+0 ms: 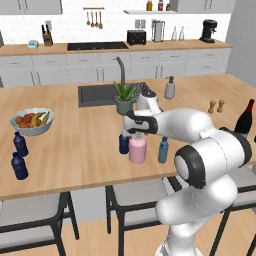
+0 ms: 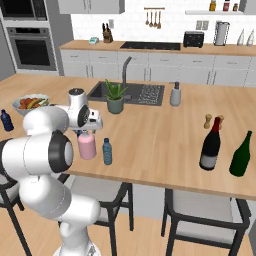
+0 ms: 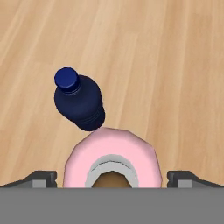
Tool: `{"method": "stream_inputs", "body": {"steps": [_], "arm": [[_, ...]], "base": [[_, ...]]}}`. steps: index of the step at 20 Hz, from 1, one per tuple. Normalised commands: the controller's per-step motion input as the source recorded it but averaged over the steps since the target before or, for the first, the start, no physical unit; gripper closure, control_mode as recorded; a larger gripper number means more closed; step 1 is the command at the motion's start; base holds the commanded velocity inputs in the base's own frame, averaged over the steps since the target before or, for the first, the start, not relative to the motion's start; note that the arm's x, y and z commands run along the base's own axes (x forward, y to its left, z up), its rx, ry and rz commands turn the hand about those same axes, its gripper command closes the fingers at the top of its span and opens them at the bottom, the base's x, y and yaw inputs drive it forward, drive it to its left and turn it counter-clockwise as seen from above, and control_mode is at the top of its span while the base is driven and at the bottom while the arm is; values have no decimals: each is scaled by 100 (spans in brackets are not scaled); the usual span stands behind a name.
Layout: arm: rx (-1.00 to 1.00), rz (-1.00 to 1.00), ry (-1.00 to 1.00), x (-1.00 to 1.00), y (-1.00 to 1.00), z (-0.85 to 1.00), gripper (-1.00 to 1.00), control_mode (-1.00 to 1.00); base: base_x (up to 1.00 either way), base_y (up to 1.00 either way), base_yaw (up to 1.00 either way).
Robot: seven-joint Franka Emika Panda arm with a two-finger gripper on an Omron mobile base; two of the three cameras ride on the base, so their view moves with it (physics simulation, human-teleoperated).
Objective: Move the plastic bottles in the middle to the plastics group, and the glass bottles in the middle to the glass group.
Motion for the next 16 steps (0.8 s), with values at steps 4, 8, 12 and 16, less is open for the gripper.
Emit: {"method": "stream_inputs", "body": {"steps": [4,8,12,16], "arm": [[0,0,0,-3,0,-2,-100,-100],[0,0,0,-1,0,0,-100,-100],[0,0,0,0,0,0,100,-100],[0,0,0,0,0,0,100,-100]], "base": [[0,0,0],[0,0,0],[0,0,0],[0,0,0]]}}
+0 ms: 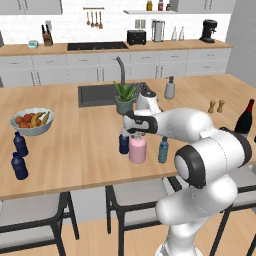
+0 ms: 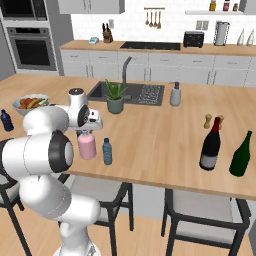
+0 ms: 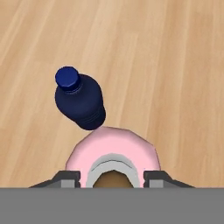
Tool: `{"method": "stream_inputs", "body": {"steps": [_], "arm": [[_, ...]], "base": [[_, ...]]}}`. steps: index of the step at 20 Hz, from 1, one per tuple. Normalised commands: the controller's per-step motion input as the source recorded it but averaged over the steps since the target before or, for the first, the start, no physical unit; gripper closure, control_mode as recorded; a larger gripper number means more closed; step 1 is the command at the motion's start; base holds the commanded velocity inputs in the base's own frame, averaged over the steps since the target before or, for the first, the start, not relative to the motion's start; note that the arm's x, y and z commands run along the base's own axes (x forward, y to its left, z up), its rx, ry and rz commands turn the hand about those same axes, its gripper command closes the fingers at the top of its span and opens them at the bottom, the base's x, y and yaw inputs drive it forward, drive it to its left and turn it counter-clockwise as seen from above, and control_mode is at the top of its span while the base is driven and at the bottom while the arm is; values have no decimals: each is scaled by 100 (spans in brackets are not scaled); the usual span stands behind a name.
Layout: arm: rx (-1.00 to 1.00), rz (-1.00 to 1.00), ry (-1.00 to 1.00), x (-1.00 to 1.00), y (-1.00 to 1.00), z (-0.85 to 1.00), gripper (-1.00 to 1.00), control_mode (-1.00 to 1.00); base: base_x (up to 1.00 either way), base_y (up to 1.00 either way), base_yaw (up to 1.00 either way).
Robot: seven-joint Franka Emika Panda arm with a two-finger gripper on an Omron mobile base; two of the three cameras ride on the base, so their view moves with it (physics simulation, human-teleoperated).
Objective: Move the plastic bottles in the middle to the plastics group, and the glass bottles in the middle to the glass group.
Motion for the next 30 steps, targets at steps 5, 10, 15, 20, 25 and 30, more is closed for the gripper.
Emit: {"method": "stream_inputs", "body": {"steps": [5,10,15,20,25,30], "arm": [[0,0,0,0,0,0,100,-100],[0,0,-1,1,-18,35,100,-100],[0,0,0,20,-18,41,100,-100],[0,0,0,40,-32,23,100,-100],[0,0,0,46,-37,17,100,-100],[0,0,0,9,-61,13,100,-100]], "base": [[0,0,0],[0,0,0],[0,0,0],[0,0,0],[0,0,0],[0,0,0]]}}
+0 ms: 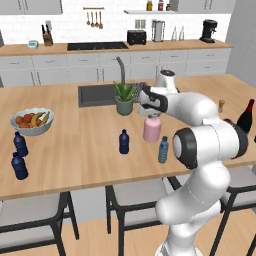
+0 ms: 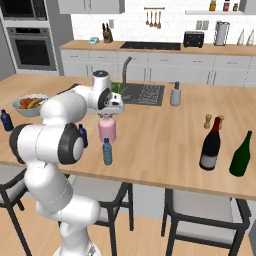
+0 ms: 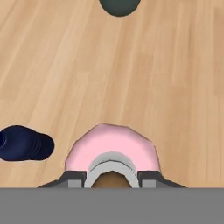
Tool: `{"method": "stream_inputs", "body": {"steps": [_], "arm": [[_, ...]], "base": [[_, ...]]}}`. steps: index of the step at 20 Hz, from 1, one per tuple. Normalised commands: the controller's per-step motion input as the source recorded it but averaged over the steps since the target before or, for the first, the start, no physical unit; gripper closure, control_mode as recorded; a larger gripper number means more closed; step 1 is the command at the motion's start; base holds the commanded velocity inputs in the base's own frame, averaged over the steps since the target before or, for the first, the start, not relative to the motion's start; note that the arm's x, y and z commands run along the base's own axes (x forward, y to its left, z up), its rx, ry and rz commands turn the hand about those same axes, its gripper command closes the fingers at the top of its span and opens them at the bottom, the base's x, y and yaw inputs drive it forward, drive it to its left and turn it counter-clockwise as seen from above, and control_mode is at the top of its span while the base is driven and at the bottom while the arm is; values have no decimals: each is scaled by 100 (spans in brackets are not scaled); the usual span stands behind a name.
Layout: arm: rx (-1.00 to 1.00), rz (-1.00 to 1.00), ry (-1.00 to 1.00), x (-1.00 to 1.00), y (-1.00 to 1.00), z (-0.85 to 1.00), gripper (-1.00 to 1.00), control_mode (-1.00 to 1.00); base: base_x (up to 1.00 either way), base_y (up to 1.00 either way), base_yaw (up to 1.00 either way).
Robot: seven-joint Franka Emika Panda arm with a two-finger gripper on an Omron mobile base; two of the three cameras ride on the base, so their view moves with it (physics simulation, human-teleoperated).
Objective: Move the plastic bottles in the middle to the plastics group, and the glass bottles in the middle to the glass group.
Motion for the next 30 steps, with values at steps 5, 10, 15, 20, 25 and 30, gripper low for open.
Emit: {"method": "stream_inputs", "body": {"steps": [5,10,15,20,25,30], "arm": [[0,-2,1,-19,-63,7,100,-100],[0,-1,0,-4,-52,1,100,-100],[0,-1,0,0,-56,15,100,-100],[0,0,0,-19,-53,14,100,-100],[0,0,0,-52,-54,0,100,-100],[0,0,0,-44,-57,0,100,-100]], "base": [[0,0,0],[0,0,0],[0,0,0],[0,0,0],[0,0,0],[0,0,0]]}}
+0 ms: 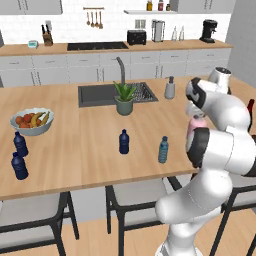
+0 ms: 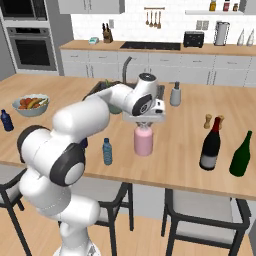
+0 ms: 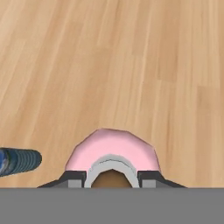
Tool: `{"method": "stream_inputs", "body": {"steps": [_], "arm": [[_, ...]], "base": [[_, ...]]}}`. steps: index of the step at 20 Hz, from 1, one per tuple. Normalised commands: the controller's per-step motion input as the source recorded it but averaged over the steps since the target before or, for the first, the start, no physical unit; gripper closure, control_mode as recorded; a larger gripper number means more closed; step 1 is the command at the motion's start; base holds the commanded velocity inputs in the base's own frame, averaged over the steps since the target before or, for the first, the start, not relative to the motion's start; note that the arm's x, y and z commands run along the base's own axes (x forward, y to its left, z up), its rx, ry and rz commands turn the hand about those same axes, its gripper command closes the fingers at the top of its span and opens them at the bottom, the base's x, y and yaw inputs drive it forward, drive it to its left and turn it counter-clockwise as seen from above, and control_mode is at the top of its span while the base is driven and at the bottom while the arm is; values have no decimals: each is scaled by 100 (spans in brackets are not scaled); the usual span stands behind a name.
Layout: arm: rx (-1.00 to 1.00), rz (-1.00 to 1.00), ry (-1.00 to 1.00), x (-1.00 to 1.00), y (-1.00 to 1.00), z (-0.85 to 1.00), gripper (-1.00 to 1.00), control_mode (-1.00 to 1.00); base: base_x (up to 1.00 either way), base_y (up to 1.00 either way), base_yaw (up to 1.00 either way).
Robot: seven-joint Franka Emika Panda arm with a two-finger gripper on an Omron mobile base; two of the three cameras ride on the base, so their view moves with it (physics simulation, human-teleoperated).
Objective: Move the plastic bottles in the middle to the plastics group, and the glass bottles in the middle to the glass group.
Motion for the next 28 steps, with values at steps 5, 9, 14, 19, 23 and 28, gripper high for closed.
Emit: {"method": "stream_inputs", "body": {"steps": [5,9,14,19,23,28], "arm": [[0,0,0,-7,-67,0,100,-100],[0,0,0,0,-72,-5,100,-100],[0,-1,0,0,-69,-4,100,-100],[0,0,0,0,-51,-1,100,-100],[0,0,0,0,-14,-15,100,-100],[0,0,0,2,-6,-33,100,-100]], "base": [[0,0,0],[0,0,0],[0,0,0],[0,0,0],[0,0,0],[0,0,0]]}}
